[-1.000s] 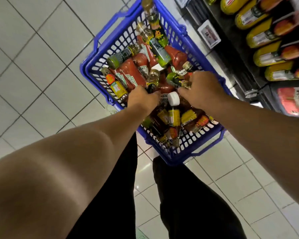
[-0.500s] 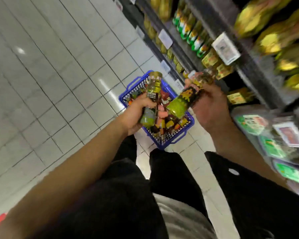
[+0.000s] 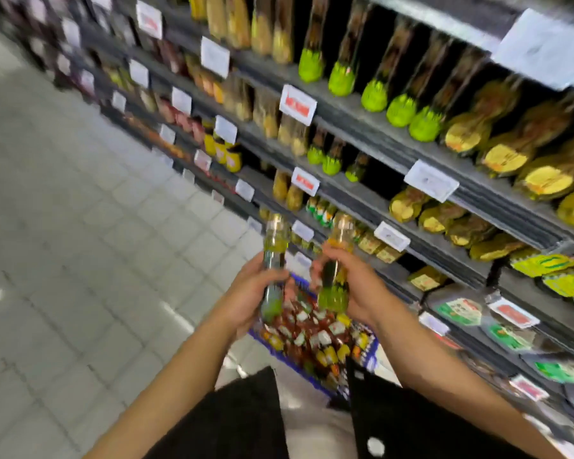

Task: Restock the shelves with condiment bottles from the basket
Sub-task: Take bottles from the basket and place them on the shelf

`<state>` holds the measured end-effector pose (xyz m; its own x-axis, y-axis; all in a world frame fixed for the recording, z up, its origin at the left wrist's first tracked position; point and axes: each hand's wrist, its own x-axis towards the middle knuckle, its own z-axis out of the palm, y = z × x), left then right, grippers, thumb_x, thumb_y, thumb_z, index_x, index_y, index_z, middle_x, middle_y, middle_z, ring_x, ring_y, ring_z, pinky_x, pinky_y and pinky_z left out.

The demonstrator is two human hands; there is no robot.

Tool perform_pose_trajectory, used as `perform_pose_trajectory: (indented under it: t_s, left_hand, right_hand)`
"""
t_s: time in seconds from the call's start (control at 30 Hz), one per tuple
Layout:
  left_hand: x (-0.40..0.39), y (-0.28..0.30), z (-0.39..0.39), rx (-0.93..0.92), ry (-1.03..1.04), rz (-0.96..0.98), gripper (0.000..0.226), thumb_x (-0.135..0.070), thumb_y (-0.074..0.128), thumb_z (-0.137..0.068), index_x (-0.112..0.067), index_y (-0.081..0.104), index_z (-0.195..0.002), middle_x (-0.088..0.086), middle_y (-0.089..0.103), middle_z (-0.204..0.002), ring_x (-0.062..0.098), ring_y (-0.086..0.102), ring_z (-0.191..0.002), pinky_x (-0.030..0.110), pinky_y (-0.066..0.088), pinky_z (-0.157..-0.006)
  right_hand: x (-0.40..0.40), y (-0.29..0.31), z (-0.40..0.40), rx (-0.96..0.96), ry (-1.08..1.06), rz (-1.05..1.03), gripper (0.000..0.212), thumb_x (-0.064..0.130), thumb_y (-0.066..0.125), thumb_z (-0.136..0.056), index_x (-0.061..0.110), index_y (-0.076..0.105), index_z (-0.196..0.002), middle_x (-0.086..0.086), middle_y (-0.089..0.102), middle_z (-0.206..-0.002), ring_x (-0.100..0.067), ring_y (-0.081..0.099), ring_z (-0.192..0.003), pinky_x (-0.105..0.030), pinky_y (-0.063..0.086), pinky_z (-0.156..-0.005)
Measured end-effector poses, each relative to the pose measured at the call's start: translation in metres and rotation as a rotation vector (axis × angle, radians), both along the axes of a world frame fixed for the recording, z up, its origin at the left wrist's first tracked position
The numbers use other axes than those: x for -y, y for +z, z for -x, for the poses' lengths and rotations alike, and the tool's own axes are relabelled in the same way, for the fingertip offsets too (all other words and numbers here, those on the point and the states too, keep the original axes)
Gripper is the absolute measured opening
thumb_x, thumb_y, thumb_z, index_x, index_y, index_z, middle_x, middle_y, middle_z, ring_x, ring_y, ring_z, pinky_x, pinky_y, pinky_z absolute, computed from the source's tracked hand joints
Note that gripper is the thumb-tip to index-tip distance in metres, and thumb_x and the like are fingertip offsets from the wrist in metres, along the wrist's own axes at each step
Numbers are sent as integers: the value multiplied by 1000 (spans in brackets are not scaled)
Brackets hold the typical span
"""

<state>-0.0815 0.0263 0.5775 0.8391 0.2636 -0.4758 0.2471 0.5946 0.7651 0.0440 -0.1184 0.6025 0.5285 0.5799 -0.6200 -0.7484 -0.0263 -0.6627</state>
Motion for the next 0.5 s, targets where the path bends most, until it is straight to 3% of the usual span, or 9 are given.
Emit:
perform_pose_trajectory:
  t_s: [0.1, 0.23, 0.33, 0.43, 0.5]
  left_hand:
    - [-54, 23, 10, 34, -112, -48, 33, -20, 81, -66, -11, 64, -94, 18, 61, -80, 24, 61, -64, 29, 52, -58]
    - [-109, 58, 5, -7, -122, -146, 44, -8, 81, -60, -3, 64, -101, 14, 59, -74, 19, 60, -62, 29, 52, -57]
    - [-135, 89, -12, 34, -85, -231, 20, -5, 74, -78, -12, 74, -97, 8, 67, -78, 16, 64, -66, 31, 54, -64]
    - [-157, 117, -39, 121, -94, -320, 19, -5, 70, -87, -18, 77, -99, 4, 74, -88, 14, 68, -80, 32, 53, -76]
    - [-168, 135, -59, 161, -116, -342, 19, -7, 72, -87, -21, 78, -98, 2, 74, -88, 16, 69, -81, 33, 54, -75]
  right_hand:
    - [-34, 15, 11, 144, -64, 98, 17, 10, 66, -95, 6, 52, -106, -19, 52, -77, -27, 53, -61, -40, 45, -64]
    - [-72, 53, 14, 205, -140, 4, 8, 2, 64, -91, 6, 59, -96, -12, 53, -66, -25, 55, -50, -35, 43, -56]
    - [-92, 91, 2, 340, -199, -30, 10, 10, 69, -90, 7, 60, -90, -12, 54, -64, -26, 55, -49, -36, 47, -54]
    - [-110, 124, -18, 455, -268, -51, 23, 24, 77, -81, 8, 59, -80, -12, 54, -65, -26, 54, -50, -36, 49, -51]
    - [-118, 139, -33, 518, -306, -58, 26, 25, 76, -87, 8, 58, -78, -13, 54, -66, -27, 55, -52, -37, 50, -52]
